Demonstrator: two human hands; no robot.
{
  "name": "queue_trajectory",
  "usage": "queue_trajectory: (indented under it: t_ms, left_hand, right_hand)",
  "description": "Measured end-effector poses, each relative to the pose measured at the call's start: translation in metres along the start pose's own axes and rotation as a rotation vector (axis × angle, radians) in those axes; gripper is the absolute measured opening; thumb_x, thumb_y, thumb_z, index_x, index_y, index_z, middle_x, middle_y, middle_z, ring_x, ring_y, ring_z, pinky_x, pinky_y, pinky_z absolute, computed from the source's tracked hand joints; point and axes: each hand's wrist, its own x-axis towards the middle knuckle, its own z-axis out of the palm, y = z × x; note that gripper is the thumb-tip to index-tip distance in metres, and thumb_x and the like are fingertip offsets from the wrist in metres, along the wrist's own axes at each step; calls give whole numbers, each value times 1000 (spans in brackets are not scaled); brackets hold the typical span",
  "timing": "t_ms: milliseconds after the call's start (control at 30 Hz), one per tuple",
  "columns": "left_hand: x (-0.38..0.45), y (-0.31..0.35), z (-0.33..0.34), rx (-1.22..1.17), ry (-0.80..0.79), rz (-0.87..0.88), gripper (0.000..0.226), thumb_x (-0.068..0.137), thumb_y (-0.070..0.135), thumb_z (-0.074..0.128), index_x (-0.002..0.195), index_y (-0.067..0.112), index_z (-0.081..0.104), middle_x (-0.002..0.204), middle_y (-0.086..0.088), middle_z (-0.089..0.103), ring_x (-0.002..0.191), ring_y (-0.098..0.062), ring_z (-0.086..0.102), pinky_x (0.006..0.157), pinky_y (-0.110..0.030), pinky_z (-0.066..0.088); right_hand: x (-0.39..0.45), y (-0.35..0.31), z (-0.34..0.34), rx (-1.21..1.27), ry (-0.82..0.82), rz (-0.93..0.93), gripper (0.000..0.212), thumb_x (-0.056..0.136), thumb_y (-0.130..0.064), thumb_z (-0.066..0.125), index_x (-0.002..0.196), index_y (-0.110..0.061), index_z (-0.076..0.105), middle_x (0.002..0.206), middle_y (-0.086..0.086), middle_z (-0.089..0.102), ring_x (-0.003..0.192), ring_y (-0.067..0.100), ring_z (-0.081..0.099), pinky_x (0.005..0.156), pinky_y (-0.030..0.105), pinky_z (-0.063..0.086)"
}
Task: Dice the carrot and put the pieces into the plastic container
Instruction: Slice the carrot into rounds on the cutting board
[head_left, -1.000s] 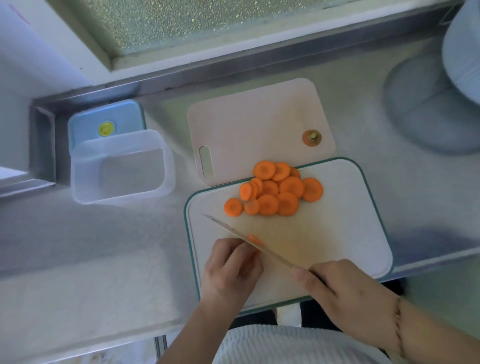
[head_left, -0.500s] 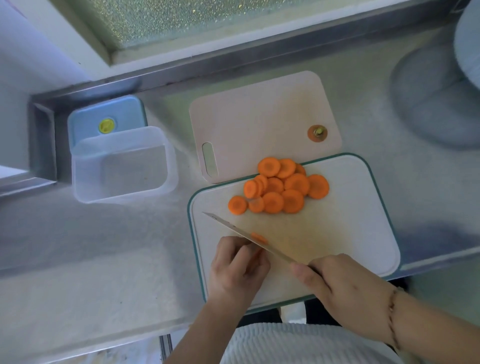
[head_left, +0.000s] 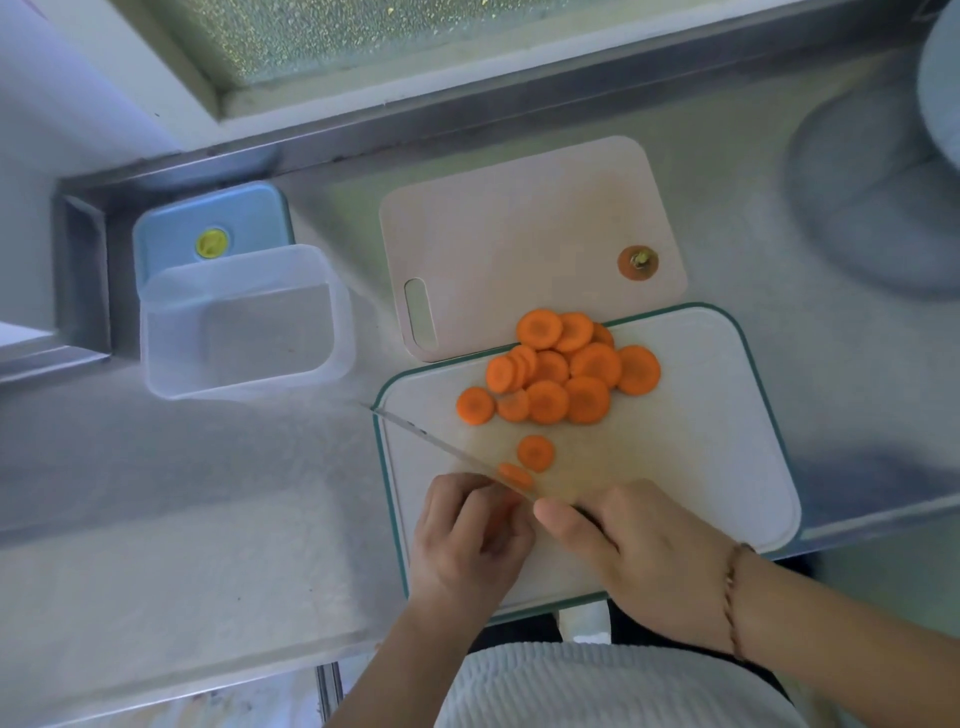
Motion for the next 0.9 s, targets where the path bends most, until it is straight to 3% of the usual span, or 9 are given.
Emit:
queue_trajectory:
  t_ms: [133,300,500,633,767,900]
  left_hand:
    - [-2,-3,2,4,-13,-6,48,58,-5,86,90,17,58,81,-6,54,61,-22,54,49,-32,47]
    - [-3,-5,4,-18,-28,-15,48,55,-10,85,82,16,55,69,-11,48,55,-24,46,46,-30,42]
    - [-3,-5,5,-14,-10,11,40,64,1,88,85,17,57,79,-5,51,61,-17,49,52,-24,43]
    - [-3,-5,3,-23,21,30,30,74,5,82,84,14,54,87,-2,49,65,-15,51,55,-23,46]
    - [-3,-3,2,-11,49,-5,34,70,6,85,86,15,57,97,-1,56,69,-24,63,58,-33,53]
    - [-4,-3,1,-14,26,-59,36,69,9,86,89,19,57,85,-6,59,63,-21,58,51,-32,50]
  right_hand:
    - [-15,6,0,-4,7,48,78,79,-84,17,55,-14,42,47,1,45,47,12,47,51,24,38]
    - [-14,3,-1,-65,4,76,72,80,-80,16,55,-18,43,47,0,47,49,12,49,51,21,37]
    - [14,0,9,-61,-5,77,77,79,-78,14,62,-14,52,57,4,58,58,18,58,66,38,50]
    - [42,-1,25,-67,52,-13,97,74,-87,-1,88,-18,65,75,1,69,72,15,66,72,37,54]
    - [28,-4,17,-19,52,8,83,82,-80,11,71,-13,60,60,1,63,59,11,61,63,34,51]
    - [-1,-8,5,-40,16,44,78,83,-77,17,59,-9,48,50,3,50,48,14,50,57,35,45]
